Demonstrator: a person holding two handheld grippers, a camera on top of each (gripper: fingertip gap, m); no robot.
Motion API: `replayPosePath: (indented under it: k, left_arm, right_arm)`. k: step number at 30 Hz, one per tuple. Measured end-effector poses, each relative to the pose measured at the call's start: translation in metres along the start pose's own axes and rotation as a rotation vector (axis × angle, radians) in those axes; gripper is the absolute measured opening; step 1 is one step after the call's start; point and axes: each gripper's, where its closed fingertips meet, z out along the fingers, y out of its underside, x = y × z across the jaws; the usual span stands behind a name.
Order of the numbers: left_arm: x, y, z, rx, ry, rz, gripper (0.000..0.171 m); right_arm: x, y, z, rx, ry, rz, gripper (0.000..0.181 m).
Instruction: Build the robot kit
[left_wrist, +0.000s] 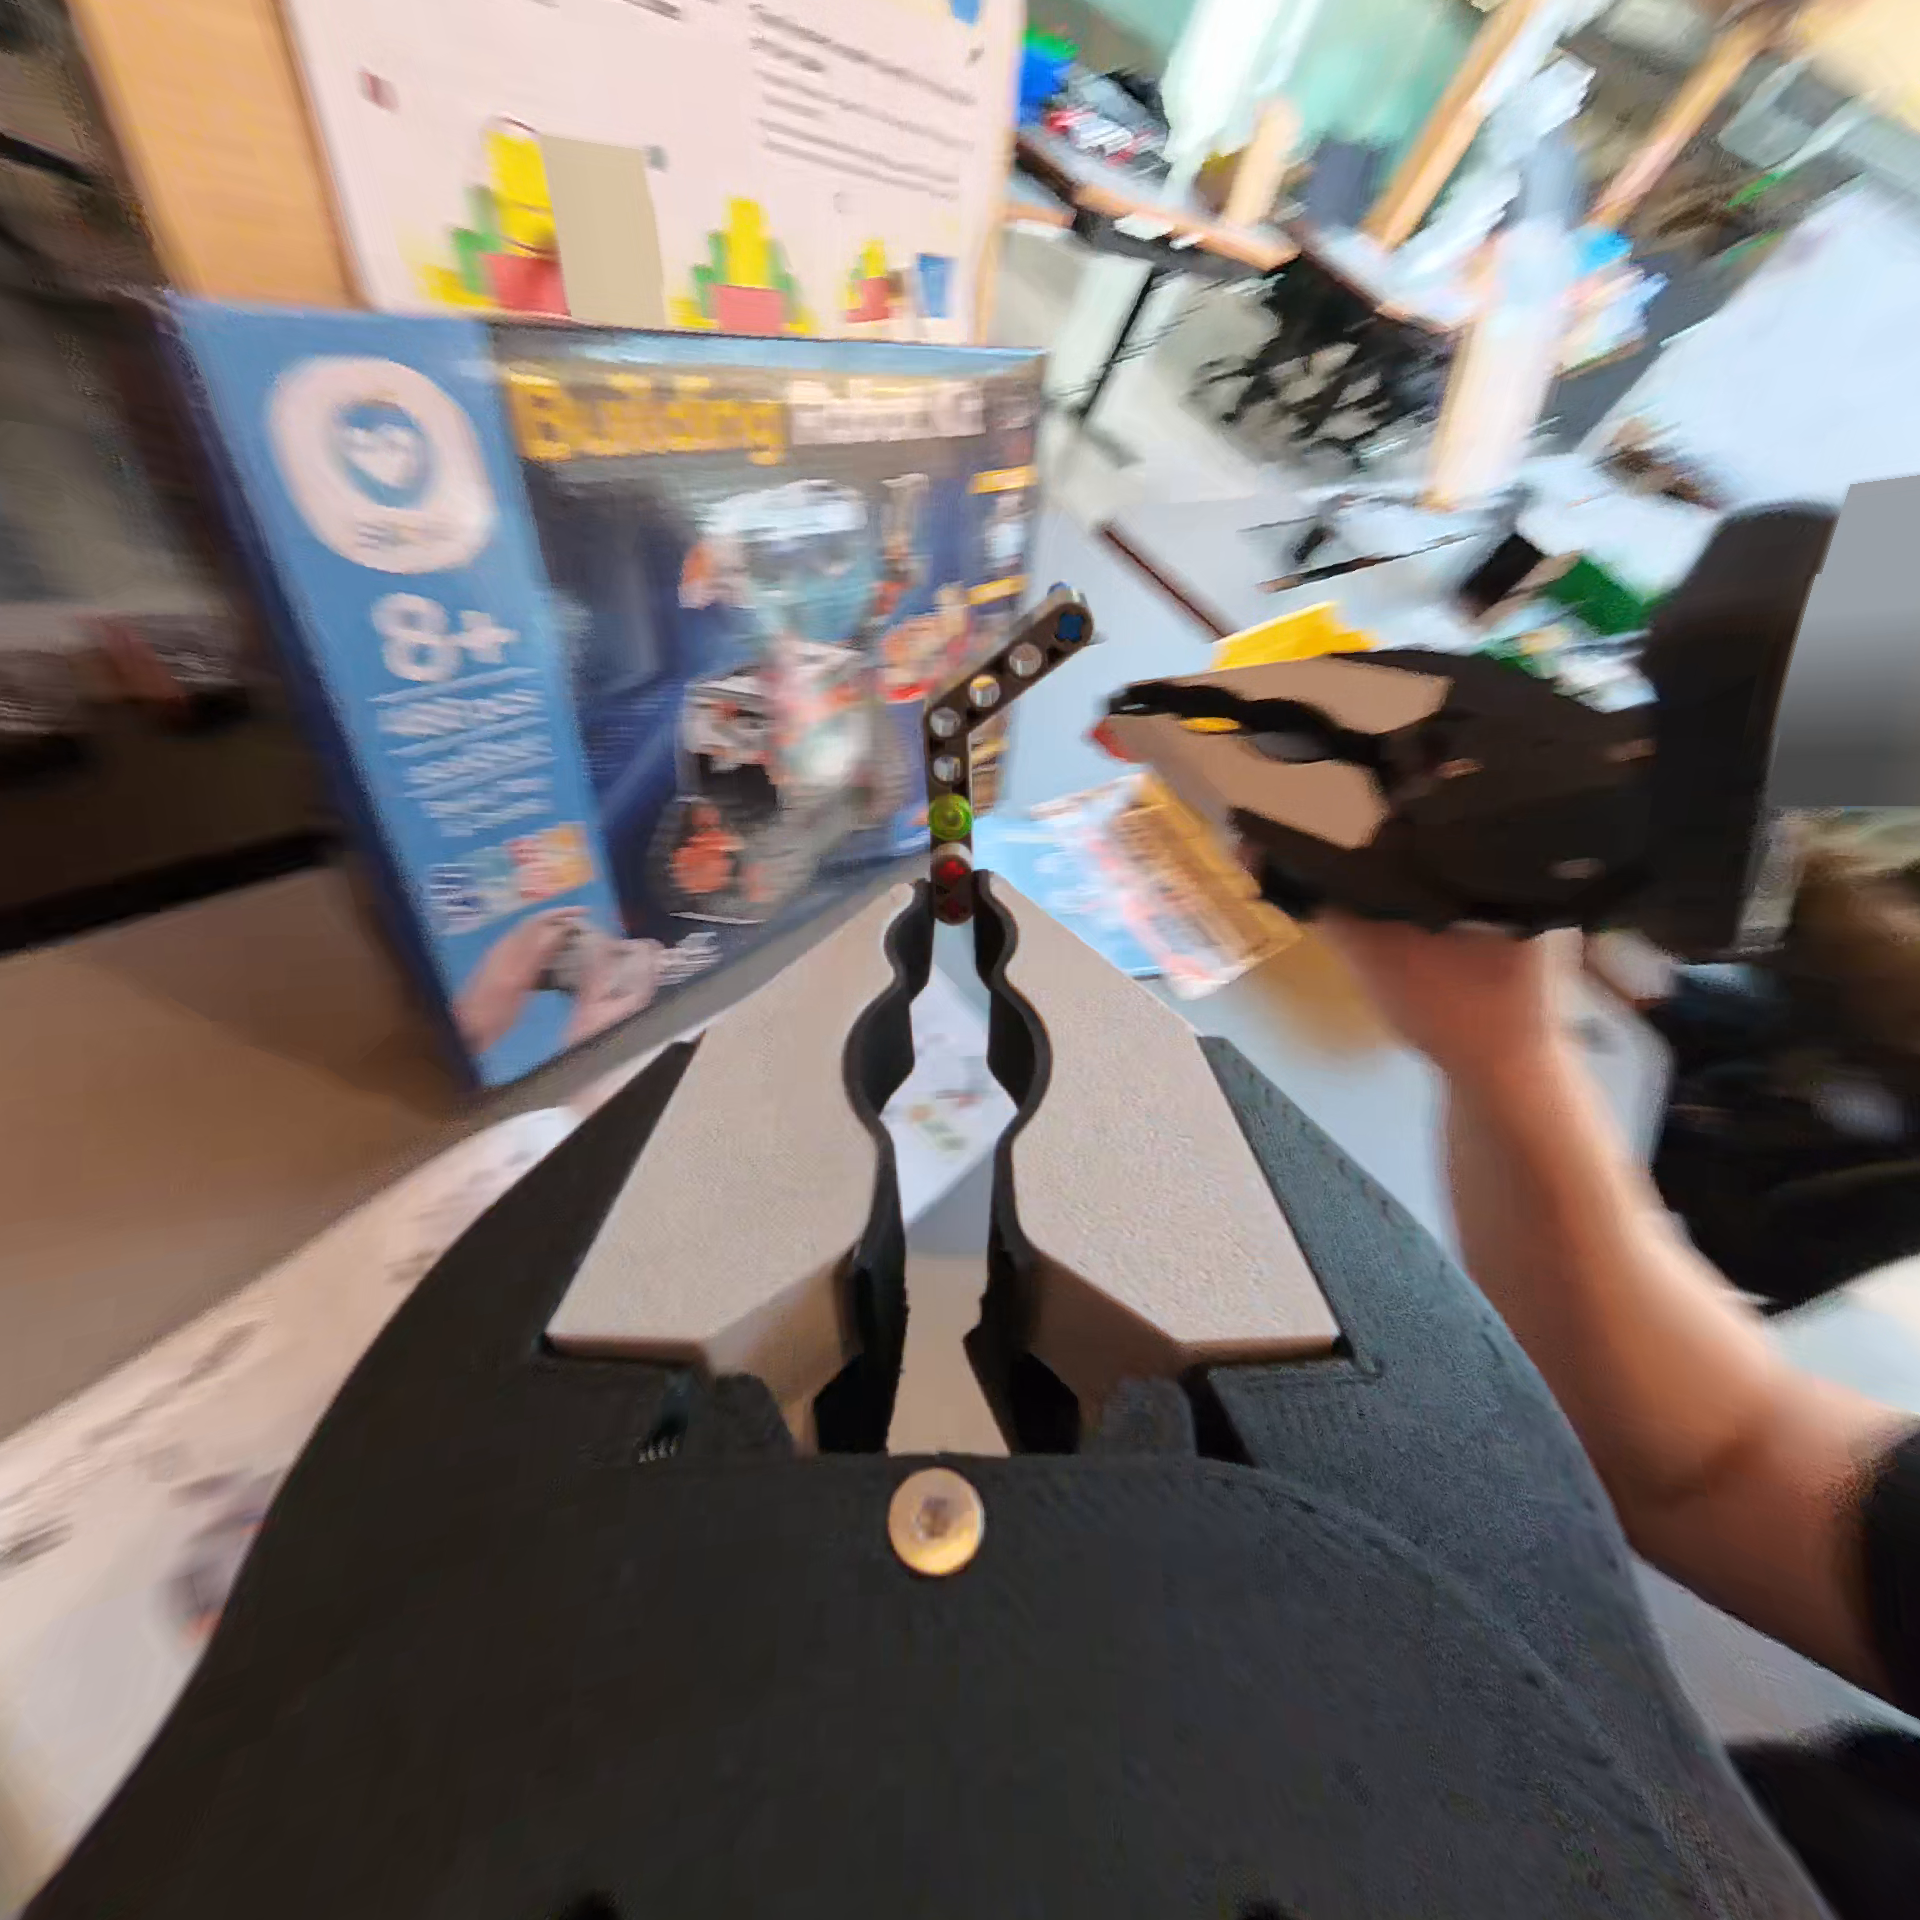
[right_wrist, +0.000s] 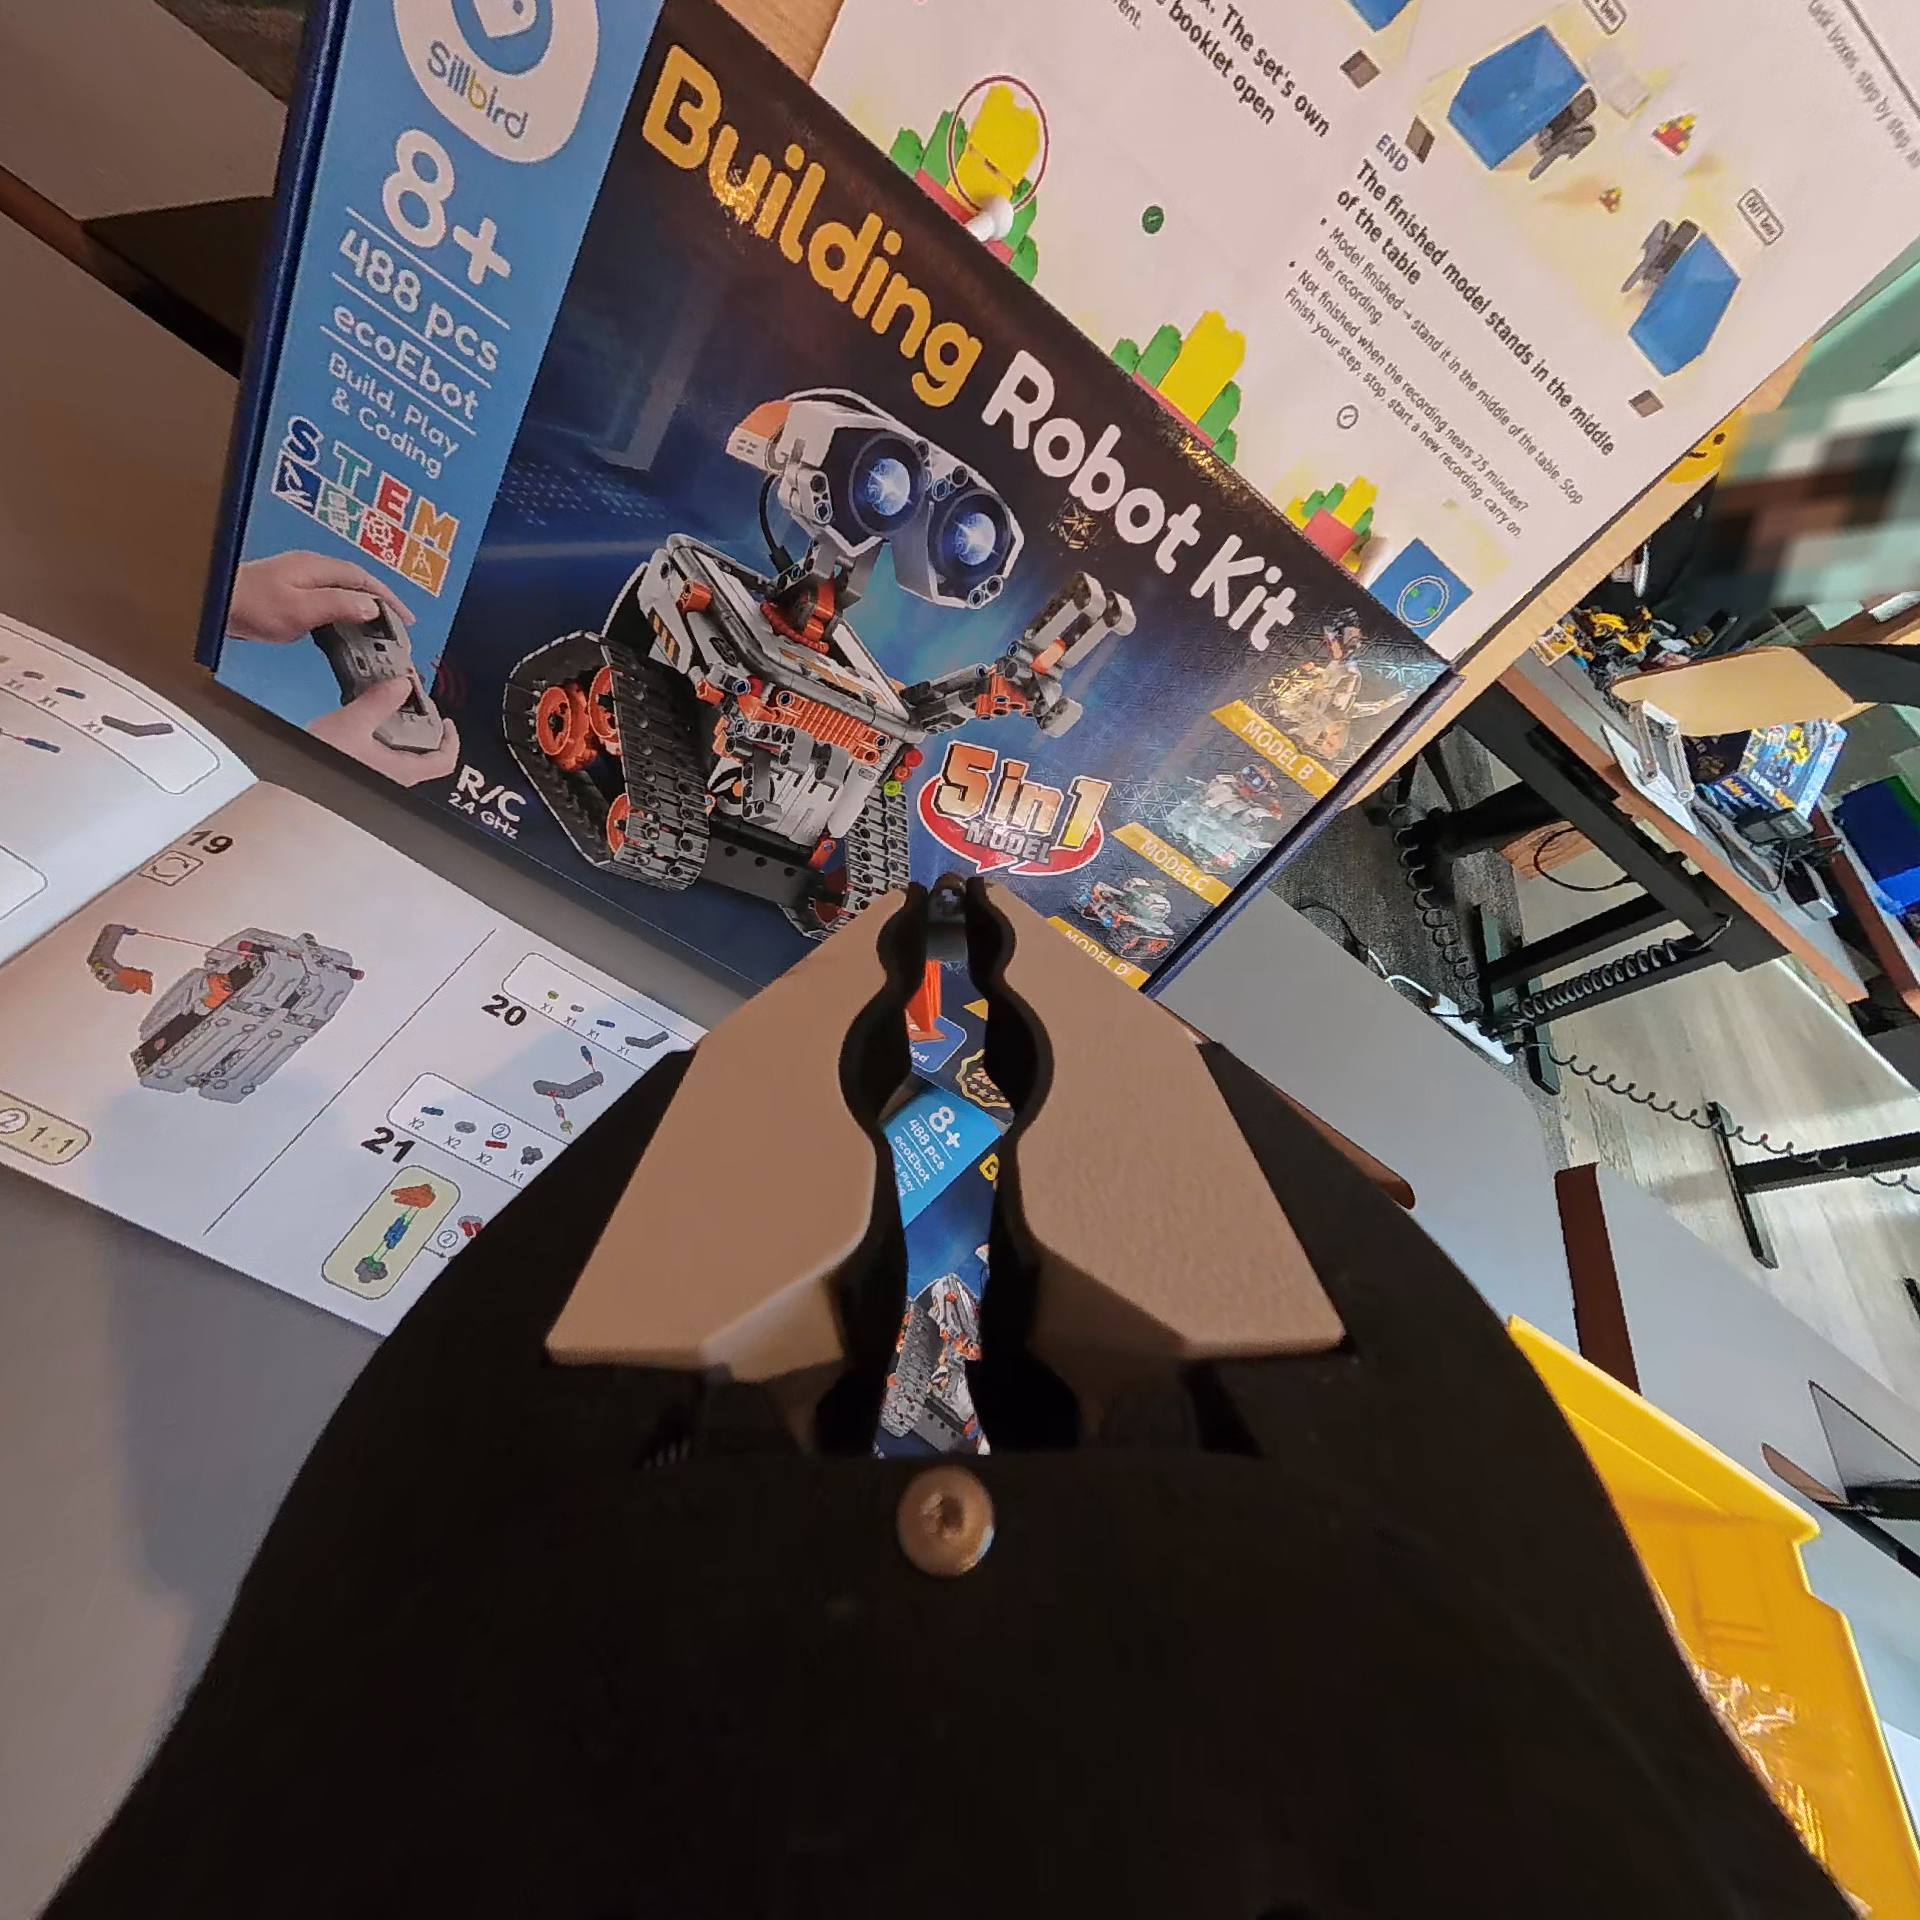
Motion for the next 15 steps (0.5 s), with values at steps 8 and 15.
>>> replayPosePath:
  k: [8, 15]
  left_arm:
    - [0.028, -0.003, -0.002, 0.004, 0.279, -0.156, 0.006]
    - [0.063, -0.020, -0.023, 0.064, 0.568, -0.222, 0.005]
  right_arm:
    - [-0.003, 0.001, 0.002, -0.004, -0.025, 0.003, 0.007]
    - [-0.072, -0.071, -0.057, 0.388, -0.807, 0.463, 0.006]
